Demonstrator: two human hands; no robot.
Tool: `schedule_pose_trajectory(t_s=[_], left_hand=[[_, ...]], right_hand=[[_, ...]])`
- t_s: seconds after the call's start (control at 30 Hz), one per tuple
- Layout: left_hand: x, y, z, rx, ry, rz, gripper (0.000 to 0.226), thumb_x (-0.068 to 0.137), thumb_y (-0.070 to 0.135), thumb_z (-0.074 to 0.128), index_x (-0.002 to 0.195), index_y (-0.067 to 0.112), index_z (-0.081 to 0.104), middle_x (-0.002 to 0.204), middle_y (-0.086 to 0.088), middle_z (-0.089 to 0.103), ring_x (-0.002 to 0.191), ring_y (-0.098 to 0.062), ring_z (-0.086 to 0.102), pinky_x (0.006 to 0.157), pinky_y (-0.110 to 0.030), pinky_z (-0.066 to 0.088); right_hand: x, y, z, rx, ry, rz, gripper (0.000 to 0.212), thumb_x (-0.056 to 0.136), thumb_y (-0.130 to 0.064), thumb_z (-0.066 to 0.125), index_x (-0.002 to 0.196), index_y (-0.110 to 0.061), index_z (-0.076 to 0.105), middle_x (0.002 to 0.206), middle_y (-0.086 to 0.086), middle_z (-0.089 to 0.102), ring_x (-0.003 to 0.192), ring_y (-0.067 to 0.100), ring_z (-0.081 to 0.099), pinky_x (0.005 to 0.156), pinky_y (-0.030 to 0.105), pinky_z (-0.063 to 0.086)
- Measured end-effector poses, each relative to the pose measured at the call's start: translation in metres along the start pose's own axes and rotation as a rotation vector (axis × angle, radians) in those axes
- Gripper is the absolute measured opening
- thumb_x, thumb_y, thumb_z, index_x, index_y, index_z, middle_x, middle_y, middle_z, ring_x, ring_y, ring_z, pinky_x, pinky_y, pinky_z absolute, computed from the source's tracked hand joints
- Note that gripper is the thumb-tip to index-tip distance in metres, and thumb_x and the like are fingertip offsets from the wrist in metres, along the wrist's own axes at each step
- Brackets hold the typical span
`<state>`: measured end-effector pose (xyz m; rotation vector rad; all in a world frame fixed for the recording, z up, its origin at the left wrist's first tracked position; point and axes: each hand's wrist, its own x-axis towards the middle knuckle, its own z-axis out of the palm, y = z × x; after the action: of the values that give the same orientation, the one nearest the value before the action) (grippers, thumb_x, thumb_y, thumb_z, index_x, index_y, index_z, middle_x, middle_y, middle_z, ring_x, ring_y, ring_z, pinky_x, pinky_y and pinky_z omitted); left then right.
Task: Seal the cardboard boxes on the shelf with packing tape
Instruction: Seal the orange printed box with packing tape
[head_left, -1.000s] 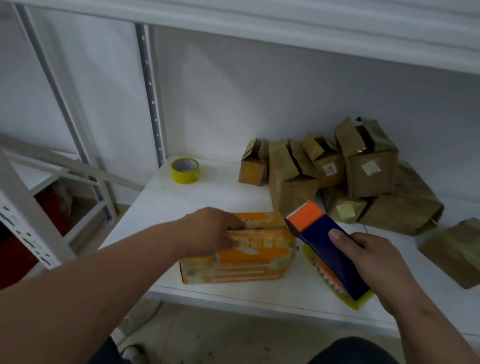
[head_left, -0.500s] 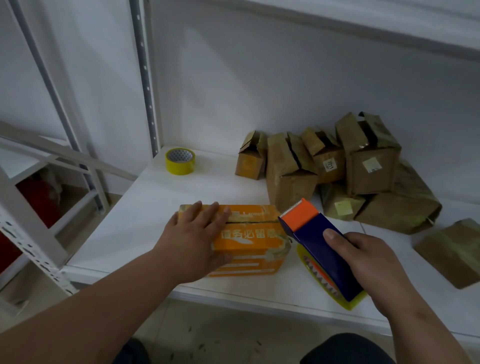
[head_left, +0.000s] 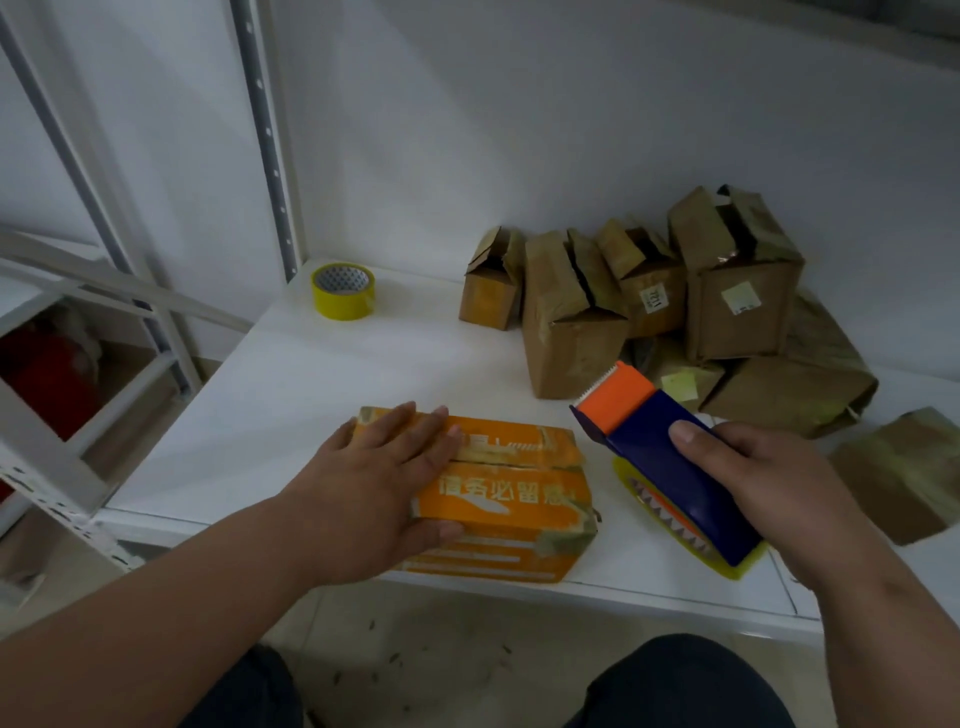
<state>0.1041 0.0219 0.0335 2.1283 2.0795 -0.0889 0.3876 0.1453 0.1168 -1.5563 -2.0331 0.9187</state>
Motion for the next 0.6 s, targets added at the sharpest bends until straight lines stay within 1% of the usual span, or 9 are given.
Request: schedule_pose_trajectory(t_s=[0.1, 0.17, 0.23, 0.3, 0.33, 0.4, 0.47, 0.53, 0.6], left_hand=[[-0.002, 0.003, -0.001, -0.034, 0.007, -0.021, 0.095, 0.071, 0.086, -0.002, 0.146, 0.032, -0.027, 0.152, 0.019, -0.026, 0.143, -0.006, -0.024, 0.122, -0.041, -0.001], [-0.002, 0.004, -0.002, -0.066, 0.011, -0.046, 0.098, 0.071, 0.085, 0.003, 0.151, 0.032, -0.017, 0.153, 0.021, -0.02, 0.143, -0.003, -0.02, 0.122, -0.039, 0.0], [0.0, 0.005, -0.004, -0.096, 0.025, -0.058, 0.102, 0.067, 0.087, 0.002, 0.154, 0.034, -0.005, 0.157, 0.021, -0.011, 0.147, -0.004, -0.013, 0.123, -0.04, 0.005], [0.003, 0.005, -0.006, -0.124, 0.024, -0.07, 0.107, 0.062, 0.089, 0.001, 0.154, 0.036, 0.001, 0.16, 0.021, -0.005, 0.148, -0.004, -0.009, 0.122, -0.042, 0.007], [0.003, 0.005, -0.007, -0.14, 0.013, -0.076, 0.108, 0.06, 0.089, 0.002, 0.154, 0.036, 0.001, 0.16, 0.021, -0.004, 0.147, -0.004, -0.009, 0.122, -0.043, 0.004], [0.003, 0.004, -0.011, -0.152, -0.035, -0.091, 0.11, 0.059, 0.093, 0.007, 0.154, 0.037, -0.002, 0.16, 0.022, -0.006, 0.146, -0.003, -0.014, 0.12, -0.05, -0.009], [0.002, 0.005, -0.019, -0.111, -0.075, -0.109, 0.108, 0.064, 0.095, 0.012, 0.153, 0.038, -0.005, 0.159, 0.023, -0.011, 0.145, -0.005, -0.023, 0.114, -0.058, -0.019], [0.003, 0.009, -0.027, -0.118, -0.04, -0.143, 0.102, 0.065, 0.087, 0.008, 0.154, 0.038, -0.002, 0.16, 0.022, -0.011, 0.145, -0.008, -0.023, 0.113, -0.06, -0.019], [0.001, 0.016, -0.041, -0.264, 0.084, -0.193, 0.091, 0.072, 0.081, 0.015, 0.153, 0.04, 0.012, 0.161, 0.022, 0.002, 0.148, -0.005, -0.008, 0.118, -0.054, -0.009]], right_hand=[[-0.002, -0.004, -0.003, 0.015, -0.001, -0.024, 0.045, 0.085, -0.051, 0.057, 0.079, -0.008, 0.069, 0.069, 0.013, 0.068, 0.065, 0.033, 0.064, 0.058, 0.031, 0.041], [-0.005, -0.008, -0.005, 0.037, 0.0, -0.052, 0.048, 0.079, -0.056, 0.055, 0.077, -0.01, 0.069, 0.065, 0.009, 0.068, 0.062, 0.03, 0.064, 0.058, 0.031, 0.041], [-0.008, -0.011, -0.007, 0.023, -0.013, -0.118, 0.049, 0.074, -0.059, 0.054, 0.073, -0.012, 0.066, 0.059, 0.004, 0.065, 0.053, 0.017, 0.06, 0.055, 0.029, 0.037], [-0.014, -0.015, -0.006, 0.01, -0.028, -0.208, 0.046, 0.079, -0.063, 0.059, 0.069, -0.019, 0.064, 0.058, -0.002, 0.064, 0.047, 0.007, 0.055, 0.053, 0.025, 0.035], [-0.017, -0.017, -0.005, 0.012, -0.036, -0.254, 0.045, 0.08, -0.065, 0.059, 0.07, -0.022, 0.064, 0.06, -0.004, 0.065, 0.048, 0.006, 0.056, 0.052, 0.022, 0.036], [-0.023, -0.021, -0.003, 0.025, -0.051, -0.335, 0.04, 0.073, -0.068, 0.051, 0.077, -0.03, 0.065, 0.064, -0.006, 0.067, 0.05, 0.005, 0.058, 0.048, 0.014, 0.04], [-0.028, -0.026, -0.001, 0.031, -0.058, -0.399, 0.046, 0.067, -0.077, 0.045, 0.084, -0.038, 0.064, 0.066, -0.007, 0.067, 0.052, 0.006, 0.06, 0.047, 0.009, 0.04], [-0.03, -0.03, -0.001, 0.013, -0.062, -0.443, 0.057, 0.065, -0.088, 0.039, 0.089, -0.042, 0.062, 0.068, -0.011, 0.068, 0.056, 0.006, 0.062, 0.048, 0.008, 0.042], [-0.032, -0.033, -0.001, 0.001, -0.059, -0.464, 0.061, 0.062, -0.092, 0.035, 0.093, -0.045, 0.06, 0.071, -0.016, 0.069, 0.061, 0.004, 0.064, 0.05, 0.009, 0.045]])
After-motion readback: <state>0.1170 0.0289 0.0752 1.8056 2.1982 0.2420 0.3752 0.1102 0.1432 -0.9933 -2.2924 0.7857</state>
